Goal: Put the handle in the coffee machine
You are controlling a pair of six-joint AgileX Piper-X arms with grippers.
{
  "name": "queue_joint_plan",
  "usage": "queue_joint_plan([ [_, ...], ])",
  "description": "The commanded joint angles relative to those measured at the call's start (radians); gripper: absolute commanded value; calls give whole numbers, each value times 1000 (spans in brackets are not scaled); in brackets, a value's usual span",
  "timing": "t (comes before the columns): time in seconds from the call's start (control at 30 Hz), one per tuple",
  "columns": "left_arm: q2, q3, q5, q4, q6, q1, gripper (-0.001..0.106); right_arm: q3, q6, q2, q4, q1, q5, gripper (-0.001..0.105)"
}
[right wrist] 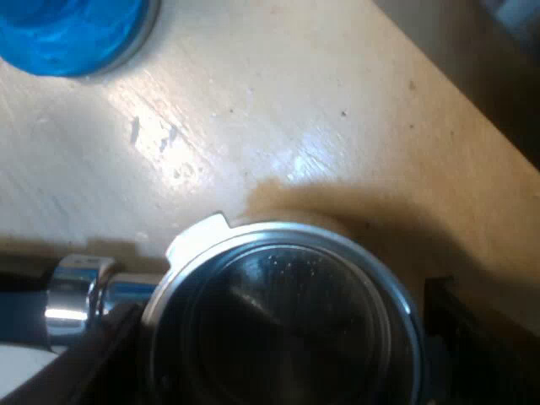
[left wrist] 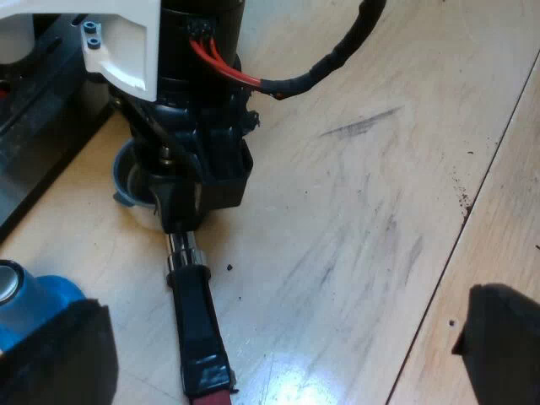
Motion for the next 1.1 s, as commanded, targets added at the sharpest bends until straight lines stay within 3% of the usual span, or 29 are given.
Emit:
queue_joint_plan([
  [0.03, -6, -3, -2, -13, -8, -5, 84, -6, -14, 0, 8, -3, -17, 26],
  [0.13, -6, -3, -2, -13, 8, -5, 84, -6, -1, 0, 8, -3, -17, 0],
  [0.37, -6, -3, -2, -13, 8, -5, 84, -6, 92, -22, 92, -3, -24, 0],
  [0.57, -6, -3, -2, -13, 65, -5, 84, -6, 115, -79, 174, -3, -16, 0],
  [0.83, -6, -3, -2, -13, 122, -5, 84, -6, 204, -211, 315, -3, 6, 0],
  [0.93, -6, -3, 53, -13, 136, -5, 84, -6, 220, -264, 362, -3, 10, 0],
  [1.0, -6, -3, 129, -13, 179, -5, 84, -6, 234, -297, 379, -3, 32, 0],
  [1.1, -6, -3, 174, -13, 212, -5, 84, -6, 238, -318, 394, -3, 32, 0],
])
